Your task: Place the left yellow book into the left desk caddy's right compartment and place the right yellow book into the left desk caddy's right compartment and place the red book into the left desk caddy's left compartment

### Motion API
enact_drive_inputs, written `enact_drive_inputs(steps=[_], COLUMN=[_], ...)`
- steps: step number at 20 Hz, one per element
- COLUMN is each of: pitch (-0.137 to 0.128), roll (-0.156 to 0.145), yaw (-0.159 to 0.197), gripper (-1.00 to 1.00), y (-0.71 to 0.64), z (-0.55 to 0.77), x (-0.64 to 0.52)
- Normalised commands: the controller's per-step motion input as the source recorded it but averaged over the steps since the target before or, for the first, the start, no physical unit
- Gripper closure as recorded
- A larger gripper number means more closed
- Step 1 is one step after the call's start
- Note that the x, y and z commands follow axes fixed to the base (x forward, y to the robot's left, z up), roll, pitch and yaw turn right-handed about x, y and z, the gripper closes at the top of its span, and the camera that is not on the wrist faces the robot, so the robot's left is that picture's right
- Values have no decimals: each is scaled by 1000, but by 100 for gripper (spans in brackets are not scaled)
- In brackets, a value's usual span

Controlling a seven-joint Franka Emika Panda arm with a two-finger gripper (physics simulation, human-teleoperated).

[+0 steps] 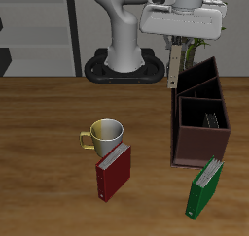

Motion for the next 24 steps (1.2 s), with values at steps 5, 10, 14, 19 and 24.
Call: enact_drive_inputs(steps=[5, 10, 14, 19, 24], pitch=[21, 8, 33, 20, 29], roll=[-53, 41, 30, 25, -12], yaw=[-40, 14, 30, 7, -19], gripper=[100, 100, 100, 100, 100], y=[342, 251, 245, 102, -31], z=[141, 35, -91, -86, -143], x=[135, 123, 180, 121, 143])
